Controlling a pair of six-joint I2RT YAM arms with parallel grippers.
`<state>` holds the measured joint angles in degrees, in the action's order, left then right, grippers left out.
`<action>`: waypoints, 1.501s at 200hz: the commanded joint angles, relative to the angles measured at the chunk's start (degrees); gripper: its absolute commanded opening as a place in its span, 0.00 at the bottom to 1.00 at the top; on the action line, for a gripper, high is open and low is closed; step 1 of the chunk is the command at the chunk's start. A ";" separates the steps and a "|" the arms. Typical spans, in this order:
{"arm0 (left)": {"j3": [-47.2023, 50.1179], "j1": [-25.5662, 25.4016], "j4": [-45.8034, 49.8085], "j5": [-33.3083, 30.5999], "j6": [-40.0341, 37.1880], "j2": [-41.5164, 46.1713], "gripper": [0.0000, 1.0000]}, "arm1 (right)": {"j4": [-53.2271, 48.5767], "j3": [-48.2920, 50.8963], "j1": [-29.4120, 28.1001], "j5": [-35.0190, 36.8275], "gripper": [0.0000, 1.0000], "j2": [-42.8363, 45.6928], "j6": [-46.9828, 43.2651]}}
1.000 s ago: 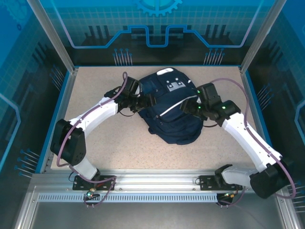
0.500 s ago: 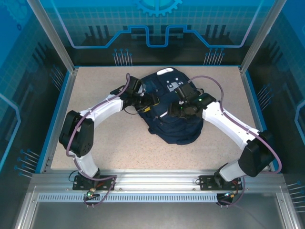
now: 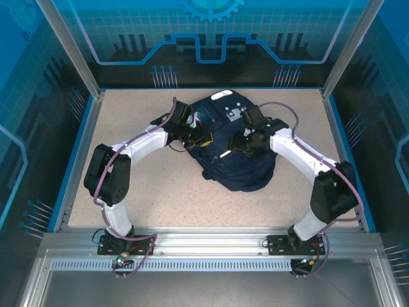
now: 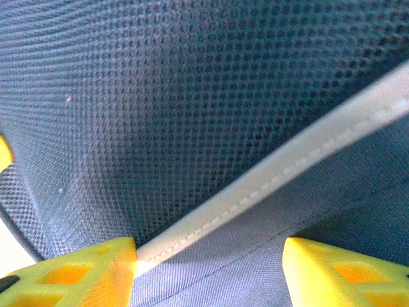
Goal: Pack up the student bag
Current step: Rotate the student bag at the top-center of the table, then zip the student bag at the top-center of the table.
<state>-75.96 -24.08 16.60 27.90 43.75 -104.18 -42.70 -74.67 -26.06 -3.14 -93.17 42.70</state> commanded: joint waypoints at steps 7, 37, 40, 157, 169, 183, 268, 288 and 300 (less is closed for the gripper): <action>3.62 1.07 -2.54 0.94 0.88 3.46 0.02 | 4.02 -5.10 0.64 -3.15 0.62 -4.58 -5.74; 7.18 1.20 -5.45 2.18 2.88 4.62 0.00 | -0.03 -13.80 2.39 -3.74 0.60 -10.68 -15.33; 7.41 1.14 -5.82 2.40 3.15 4.60 0.00 | -0.43 -14.49 2.56 -4.04 0.61 -11.09 -16.16; 6.02 -0.86 -6.71 5.06 5.20 4.42 0.00 | -5.95 1.20 -13.89 15.44 0.53 9.33 -0.39; 5.42 -1.13 -6.59 5.08 5.25 4.48 0.00 | -3.47 3.17 -16.53 15.61 0.47 10.05 3.92; 4.76 -1.40 -6.24 5.37 5.22 4.26 0.00 | -0.84 4.35 -19.44 17.28 0.43 9.50 7.93; 4.49 -2.64 -6.45 5.31 5.61 4.87 0.00 | 2.42 -0.40 -22.58 24.47 0.37 -0.93 17.98; 4.25 -2.60 -6.33 5.42 5.67 4.87 0.00 | 1.14 -1.36 -22.54 27.12 0.34 -2.22 19.06; 4.15 -2.59 -6.08 5.42 5.56 4.87 0.00 | 0.24 -1.90 -22.53 28.82 0.33 -2.84 19.43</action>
<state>-70.04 -25.41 9.13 28.36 49.43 -101.41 -41.36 -73.97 -47.70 19.97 -94.30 59.18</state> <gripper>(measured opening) 0.085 0.343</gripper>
